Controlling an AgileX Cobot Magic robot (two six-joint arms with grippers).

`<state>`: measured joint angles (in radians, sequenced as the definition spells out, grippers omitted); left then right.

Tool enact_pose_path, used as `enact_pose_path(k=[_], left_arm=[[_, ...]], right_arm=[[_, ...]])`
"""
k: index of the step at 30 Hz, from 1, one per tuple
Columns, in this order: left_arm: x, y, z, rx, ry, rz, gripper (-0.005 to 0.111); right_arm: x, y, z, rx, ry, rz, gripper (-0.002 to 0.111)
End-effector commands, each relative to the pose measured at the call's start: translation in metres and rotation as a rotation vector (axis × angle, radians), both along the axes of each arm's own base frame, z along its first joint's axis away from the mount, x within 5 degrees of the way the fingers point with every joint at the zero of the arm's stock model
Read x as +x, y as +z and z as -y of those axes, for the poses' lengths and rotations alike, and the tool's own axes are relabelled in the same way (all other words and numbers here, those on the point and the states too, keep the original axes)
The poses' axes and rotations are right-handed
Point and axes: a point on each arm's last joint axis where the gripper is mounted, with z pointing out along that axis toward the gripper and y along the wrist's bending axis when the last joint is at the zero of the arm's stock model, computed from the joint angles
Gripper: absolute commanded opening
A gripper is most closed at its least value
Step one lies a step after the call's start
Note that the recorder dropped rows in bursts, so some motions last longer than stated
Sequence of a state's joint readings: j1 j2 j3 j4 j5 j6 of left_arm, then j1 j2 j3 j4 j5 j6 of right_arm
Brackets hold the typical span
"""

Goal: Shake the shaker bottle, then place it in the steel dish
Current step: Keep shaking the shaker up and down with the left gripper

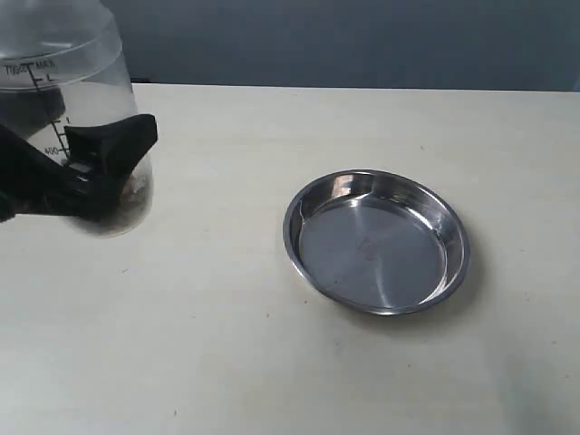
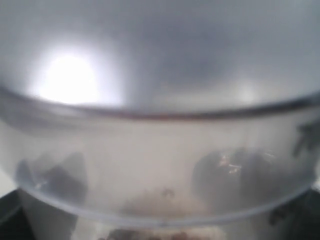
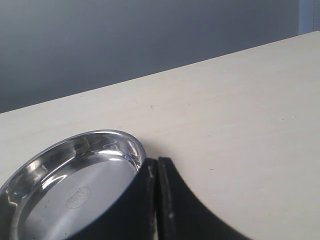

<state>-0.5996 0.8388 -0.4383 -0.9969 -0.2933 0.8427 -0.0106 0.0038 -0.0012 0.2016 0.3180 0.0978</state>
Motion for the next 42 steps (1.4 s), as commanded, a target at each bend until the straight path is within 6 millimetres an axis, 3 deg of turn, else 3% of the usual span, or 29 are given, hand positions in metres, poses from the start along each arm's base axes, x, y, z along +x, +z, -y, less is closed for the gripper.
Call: enact_pose_path(k=[1,4,5,6,9,11,12,16,18,21,22,24,26,27,28,32,34,36,38,39,42], left_arm=[[-0.002,0.002,-0.001,0.035,-0.013,0.045,0.0],[0.006,-0.053,-0.016,0.058,0.198,-0.106,0.0],[0.008,-0.058,-0.016,0.051,0.222,-0.125,0.0],[0.01,-0.055,-0.013,0.045,0.203,-0.118,0.0],[0.01,-0.019,0.005,0.039,0.009,0.037,0.0],[0.008,-0.007,0.011,0.042,-0.058,0.103,0.0],[0.008,-0.011,0.01,0.043,-0.056,0.089,0.0],[0.017,-0.06,0.001,0.05,0.082,-0.103,0.0],[0.019,-0.048,0.007,0.079,0.028,-0.029,0.0],[0.008,0.019,0.02,0.072,-0.113,0.27,0.0],[0.005,0.027,0.018,0.065,-0.112,0.287,0.0],[0.014,0.007,0.007,0.073,0.002,0.178,0.0],[0.026,-0.028,-0.007,0.068,0.175,-0.012,0.0],[0.027,-0.033,-0.007,0.047,0.185,-0.055,0.0],[0.026,-0.03,-0.001,0.071,0.128,-0.046,0.0],[0.011,0.012,0.019,0.08,-0.098,0.193,0.0],[0.013,-0.006,0.014,0.062,-0.049,0.106,0.0],[0.02,-0.047,0.005,0.083,0.064,-0.059,0.0],[0.024,-0.061,0.001,0.073,0.124,-0.116,0.0],[0.025,-0.053,0.006,0.089,0.08,-0.073,0.0],[0.014,0.009,0.024,0.022,-0.084,0.198,0.0]], right_arm=[[0.0,0.001,0.0,-0.007,0.001,0.013,-0.001],[0.0,0.001,0.0,-0.007,0.001,0.013,-0.001],[0.0,0.001,0.0,-0.007,0.001,0.013,-0.001],[0.0,0.001,0.0,-0.007,0.001,0.013,-0.001],[0.0,0.001,0.0,-0.007,0.001,0.013,-0.001],[0.0,0.001,0.0,-0.007,0.001,0.013,-0.001],[0.0,0.001,0.0,-0.007,0.001,0.013,-0.001],[0.0,0.001,0.0,-0.007,0.001,0.013,-0.001],[0.0,0.001,0.0,-0.007,0.001,0.013,-0.001],[0.0,0.001,0.0,-0.007,0.001,0.013,-0.001],[0.0,0.001,0.0,-0.007,0.001,0.013,-0.001],[0.0,0.001,0.0,-0.007,0.001,0.013,-0.001],[0.0,0.001,0.0,-0.007,0.001,0.013,-0.001],[0.0,0.001,0.0,-0.007,0.001,0.013,-0.001],[0.0,0.001,0.0,-0.007,0.001,0.013,-0.001],[0.0,0.001,0.0,-0.007,0.001,0.013,-0.001],[0.0,0.001,0.0,-0.007,0.001,0.013,-0.001],[0.0,0.001,0.0,-0.007,0.001,0.013,-0.001],[0.0,0.001,0.0,-0.007,0.001,0.013,-0.001],[0.0,0.001,0.0,-0.007,0.001,0.013,-0.001],[0.0,0.001,0.0,-0.007,0.001,0.013,-0.001]])
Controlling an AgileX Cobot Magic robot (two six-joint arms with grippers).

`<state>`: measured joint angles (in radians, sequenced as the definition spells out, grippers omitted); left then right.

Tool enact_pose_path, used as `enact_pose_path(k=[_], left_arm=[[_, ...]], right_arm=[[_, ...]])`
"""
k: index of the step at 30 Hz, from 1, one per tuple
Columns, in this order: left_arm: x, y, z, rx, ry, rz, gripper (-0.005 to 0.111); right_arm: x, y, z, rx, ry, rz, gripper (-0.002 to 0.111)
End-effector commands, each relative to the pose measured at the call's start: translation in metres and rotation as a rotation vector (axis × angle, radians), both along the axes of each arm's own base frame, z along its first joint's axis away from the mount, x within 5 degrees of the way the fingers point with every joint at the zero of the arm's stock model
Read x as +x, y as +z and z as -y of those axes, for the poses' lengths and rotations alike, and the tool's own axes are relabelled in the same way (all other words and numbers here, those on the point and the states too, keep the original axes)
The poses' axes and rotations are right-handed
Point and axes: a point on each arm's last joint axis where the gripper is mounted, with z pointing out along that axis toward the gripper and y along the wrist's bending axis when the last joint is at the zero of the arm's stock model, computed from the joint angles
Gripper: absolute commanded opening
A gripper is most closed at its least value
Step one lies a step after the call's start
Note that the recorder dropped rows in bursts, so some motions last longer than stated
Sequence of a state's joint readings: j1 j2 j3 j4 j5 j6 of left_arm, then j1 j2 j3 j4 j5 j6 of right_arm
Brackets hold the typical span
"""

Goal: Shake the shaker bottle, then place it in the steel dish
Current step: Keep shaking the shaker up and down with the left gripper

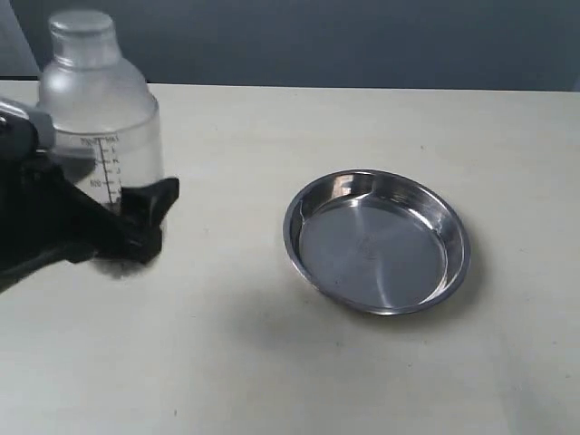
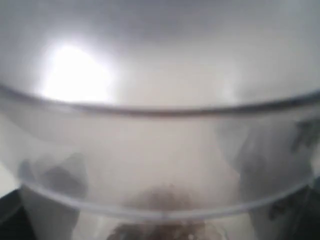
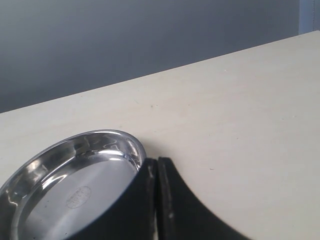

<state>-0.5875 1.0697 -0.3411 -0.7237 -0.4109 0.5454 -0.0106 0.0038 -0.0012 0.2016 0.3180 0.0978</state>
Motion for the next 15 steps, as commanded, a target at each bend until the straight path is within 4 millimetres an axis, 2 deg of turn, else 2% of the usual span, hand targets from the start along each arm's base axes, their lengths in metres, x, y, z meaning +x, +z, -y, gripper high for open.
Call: enact_pose_path(k=[1,2,3,4,6,7,8,9,12,13,14,15], left_arm=[[-0.012,0.084,0.016,-0.104,-0.16,0.39,0.0],[-0.016,0.091,0.015,-0.107,-0.176,0.41,0.0],[-0.016,0.086,0.013,-0.099,-0.161,0.385,0.0],[-0.012,0.073,0.01,-0.08,-0.125,0.331,0.0],[0.0,0.029,-0.001,-0.023,0.022,0.144,0.0],[0.003,0.015,-0.005,-0.028,0.082,0.073,0.0],[0.004,0.012,-0.004,-0.024,0.076,0.049,0.0],[0.002,0.02,0.002,-0.006,0.016,0.086,0.0],[-0.01,0.072,0.017,-0.058,-0.144,0.319,0.0],[-0.014,0.082,0.017,-0.063,-0.165,0.363,0.0],[-0.015,0.08,0.016,-0.062,-0.162,0.359,0.0],[-0.012,0.069,0.014,-0.05,-0.136,0.317,0.0]], right_arm=[[0.0,0.001,0.0,-0.007,0.001,0.013,-0.001],[0.0,0.001,0.0,-0.007,0.001,0.013,-0.001],[0.0,0.001,0.0,-0.007,0.001,0.013,-0.001],[0.0,0.001,0.0,-0.007,0.001,0.013,-0.001],[0.0,0.001,0.0,-0.007,0.001,0.013,-0.001],[0.0,0.001,0.0,-0.007,0.001,0.013,-0.001],[0.0,0.001,0.0,-0.007,0.001,0.013,-0.001],[0.0,0.001,0.0,-0.007,0.001,0.013,-0.001],[0.0,0.001,0.0,-0.007,0.001,0.013,-0.001],[0.0,0.001,0.0,-0.007,0.001,0.013,-0.001],[0.0,0.001,0.0,-0.007,0.001,0.013,-0.001],[0.0,0.001,0.0,-0.007,0.001,0.013,-0.001]])
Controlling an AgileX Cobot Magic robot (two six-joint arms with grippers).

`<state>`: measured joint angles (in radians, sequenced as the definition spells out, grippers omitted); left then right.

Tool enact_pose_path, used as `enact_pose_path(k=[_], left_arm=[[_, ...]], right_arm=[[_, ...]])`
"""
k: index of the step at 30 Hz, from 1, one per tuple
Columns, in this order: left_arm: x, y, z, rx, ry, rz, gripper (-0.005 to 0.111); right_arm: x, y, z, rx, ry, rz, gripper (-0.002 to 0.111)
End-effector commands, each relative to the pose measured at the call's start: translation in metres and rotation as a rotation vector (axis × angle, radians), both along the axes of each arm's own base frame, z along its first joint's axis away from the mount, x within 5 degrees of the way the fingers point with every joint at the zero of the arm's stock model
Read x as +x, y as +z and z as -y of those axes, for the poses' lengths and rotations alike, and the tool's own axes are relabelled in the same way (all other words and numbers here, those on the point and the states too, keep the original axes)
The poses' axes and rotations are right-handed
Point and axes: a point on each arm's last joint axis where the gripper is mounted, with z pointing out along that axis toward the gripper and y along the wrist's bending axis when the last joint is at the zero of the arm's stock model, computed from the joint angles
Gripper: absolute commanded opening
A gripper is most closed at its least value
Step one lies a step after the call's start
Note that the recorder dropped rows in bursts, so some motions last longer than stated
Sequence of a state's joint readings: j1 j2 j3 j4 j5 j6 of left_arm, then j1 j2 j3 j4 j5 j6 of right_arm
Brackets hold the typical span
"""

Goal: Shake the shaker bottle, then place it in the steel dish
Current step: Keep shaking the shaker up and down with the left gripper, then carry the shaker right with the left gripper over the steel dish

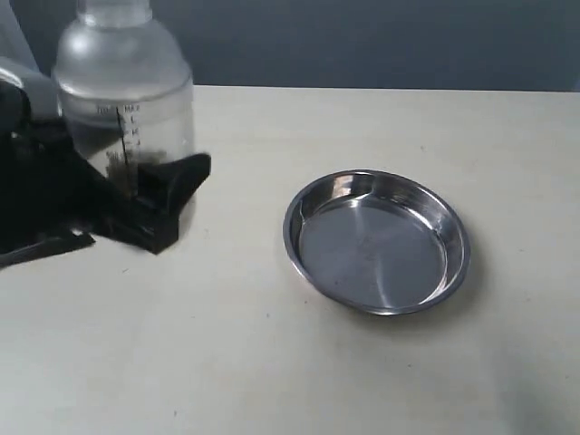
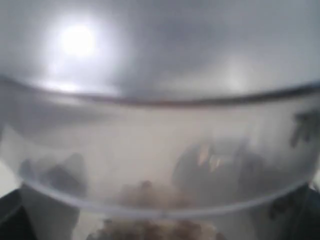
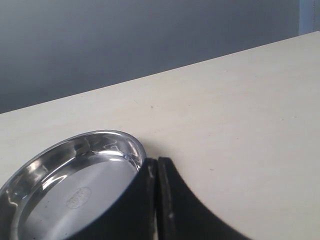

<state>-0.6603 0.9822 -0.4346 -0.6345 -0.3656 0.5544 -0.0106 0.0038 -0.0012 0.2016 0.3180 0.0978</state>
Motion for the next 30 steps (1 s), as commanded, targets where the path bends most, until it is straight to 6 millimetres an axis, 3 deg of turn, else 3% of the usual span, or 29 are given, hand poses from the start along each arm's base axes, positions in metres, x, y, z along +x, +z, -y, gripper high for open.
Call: enact_pose_path(k=[1,2,4,6,8,10,12,14,15,17,18,21,23,25,27,28,30], left_arm=[[0.0,0.008,-0.006,-0.007,0.05,0.099,0.0],[0.007,-0.019,-0.012,0.004,0.133,-0.011,0.0],[0.011,-0.038,-0.014,0.004,0.181,-0.097,0.0],[0.008,-0.016,0.001,0.027,0.048,0.015,0.0],[-0.002,0.024,0.012,-0.052,-0.061,0.198,0.0],[-0.007,0.038,0.011,-0.075,-0.077,0.261,0.0],[0.003,0.017,0.003,-0.033,0.022,0.167,0.0],[0.018,-0.023,-0.01,0.011,0.191,-0.025,0.0],[0.021,-0.033,-0.011,0.025,0.211,-0.086,0.0],[0.018,-0.02,0.003,0.077,0.073,-0.04,0.0],[0.012,0.001,0.013,0.084,-0.026,0.066,0.0],[0.004,0.034,0.018,-0.003,-0.076,0.22,0.0],[0.009,0.02,0.013,-0.028,-0.012,0.139,0.0],[0.017,-0.012,0.011,0.004,0.039,-0.015,0.0],[0.017,-0.024,0.017,0.05,-0.001,-0.066,0.0],[0.016,-0.018,0.02,0.063,-0.033,-0.028,0.0],[0.011,0.014,0.027,0.004,-0.079,0.125,0.0]], right_arm=[[0.0,0.001,0.0,-0.007,0.001,0.013,-0.001],[0.0,0.001,0.0,-0.007,0.001,0.013,-0.001],[0.0,0.001,0.0,-0.007,0.001,0.013,-0.001],[0.0,0.001,0.0,-0.007,0.001,0.013,-0.001],[0.0,0.001,0.0,-0.007,0.001,0.013,-0.001],[0.0,0.001,0.0,-0.007,0.001,0.013,-0.001],[0.0,0.001,0.0,-0.007,0.001,0.013,-0.001],[0.0,0.001,0.0,-0.007,0.001,0.013,-0.001],[0.0,0.001,0.0,-0.007,0.001,0.013,-0.001],[0.0,0.001,0.0,-0.007,0.001,0.013,-0.001],[0.0,0.001,0.0,-0.007,0.001,0.013,-0.001],[0.0,0.001,0.0,-0.007,0.001,0.013,-0.001],[0.0,0.001,0.0,-0.007,0.001,0.013,-0.001],[0.0,0.001,0.0,-0.007,0.001,0.013,-0.001],[0.0,0.001,0.0,-0.007,0.001,0.013,-0.001],[0.0,0.001,0.0,-0.007,0.001,0.013,-0.001],[0.0,0.001,0.0,-0.007,0.001,0.013,-0.001]])
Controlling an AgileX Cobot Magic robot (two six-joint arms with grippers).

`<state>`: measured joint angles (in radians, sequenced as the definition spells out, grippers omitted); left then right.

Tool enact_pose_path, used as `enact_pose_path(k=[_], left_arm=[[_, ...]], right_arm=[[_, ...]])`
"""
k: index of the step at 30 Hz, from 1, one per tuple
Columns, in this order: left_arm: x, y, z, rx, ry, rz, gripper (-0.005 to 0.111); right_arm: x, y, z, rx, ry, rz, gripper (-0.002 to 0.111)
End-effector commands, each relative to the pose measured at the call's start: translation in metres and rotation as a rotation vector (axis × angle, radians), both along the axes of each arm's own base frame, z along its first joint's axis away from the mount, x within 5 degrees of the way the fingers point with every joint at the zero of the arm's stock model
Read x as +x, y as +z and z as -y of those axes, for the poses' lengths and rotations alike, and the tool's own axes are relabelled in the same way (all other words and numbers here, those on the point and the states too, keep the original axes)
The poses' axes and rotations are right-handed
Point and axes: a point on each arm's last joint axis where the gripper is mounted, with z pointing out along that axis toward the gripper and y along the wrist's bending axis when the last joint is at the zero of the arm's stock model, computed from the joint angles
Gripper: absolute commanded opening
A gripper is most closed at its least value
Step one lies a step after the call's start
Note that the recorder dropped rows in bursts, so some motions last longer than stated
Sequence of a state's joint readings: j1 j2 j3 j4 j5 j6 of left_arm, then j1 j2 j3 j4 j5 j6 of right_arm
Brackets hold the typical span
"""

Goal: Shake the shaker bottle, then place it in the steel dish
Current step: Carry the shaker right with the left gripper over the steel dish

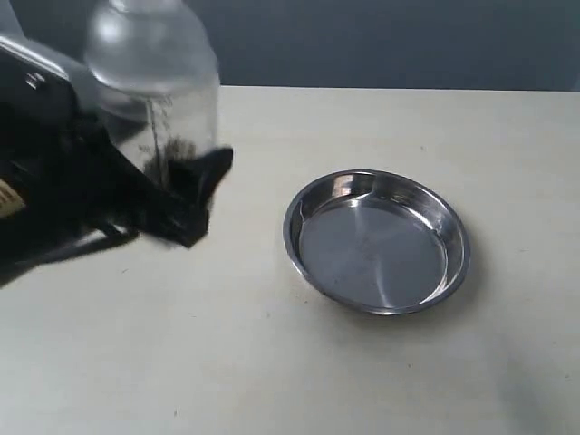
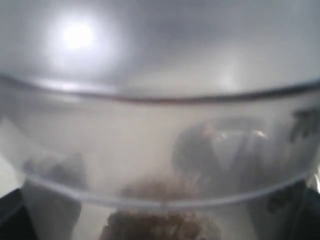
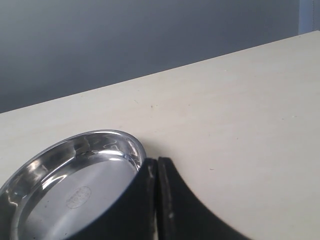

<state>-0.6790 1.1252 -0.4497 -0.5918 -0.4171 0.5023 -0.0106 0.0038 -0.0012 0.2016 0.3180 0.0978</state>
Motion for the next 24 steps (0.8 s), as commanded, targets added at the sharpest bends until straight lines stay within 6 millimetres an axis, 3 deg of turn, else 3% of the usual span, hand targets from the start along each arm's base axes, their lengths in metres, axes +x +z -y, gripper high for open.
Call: enact_pose_path(k=[1,2,4,8,9,11,15,17,18,20,24], left_arm=[[-0.009,0.048,0.011,-0.076,-0.088,0.24,0.0],[-0.012,0.061,0.01,-0.107,-0.091,0.29,0.0],[-0.013,0.064,0.006,-0.127,-0.07,0.278,0.0],[-0.002,0.011,0.003,-0.039,0.0,0.013,0.0],[-0.002,0.008,0.004,-0.028,-0.011,-0.006,0.0],[-0.006,0.02,0.01,-0.044,-0.062,0.049,0.0],[-0.021,0.07,0.013,-0.168,-0.144,0.313,0.0],[-0.021,0.064,0.012,-0.145,-0.148,0.279,0.0],[-0.014,0.034,0.011,-0.076,-0.111,0.14,0.0],[-0.009,0.008,0.01,-0.062,-0.068,0.027,0.0],[-0.021,0.035,0.024,-0.135,-0.226,0.212,0.0]], right_arm=[[0.0,0.001,0.0,-0.007,0.001,0.013,-0.001],[0.0,0.001,0.0,-0.007,0.001,0.013,-0.001],[0.0,0.001,0.0,-0.007,0.001,0.013,-0.001],[0.0,0.001,0.0,-0.007,0.001,0.013,-0.001],[0.0,0.001,0.0,-0.007,0.001,0.013,-0.001],[0.0,0.001,0.0,-0.007,0.001,0.013,-0.001],[0.0,0.001,0.0,-0.007,0.001,0.013,-0.001],[0.0,0.001,0.0,-0.007,0.001,0.013,-0.001],[0.0,0.001,0.0,-0.007,0.001,0.013,-0.001],[0.0,0.001,0.0,-0.007,0.001,0.013,-0.001],[0.0,0.001,0.0,-0.007,0.001,0.013,-0.001]])
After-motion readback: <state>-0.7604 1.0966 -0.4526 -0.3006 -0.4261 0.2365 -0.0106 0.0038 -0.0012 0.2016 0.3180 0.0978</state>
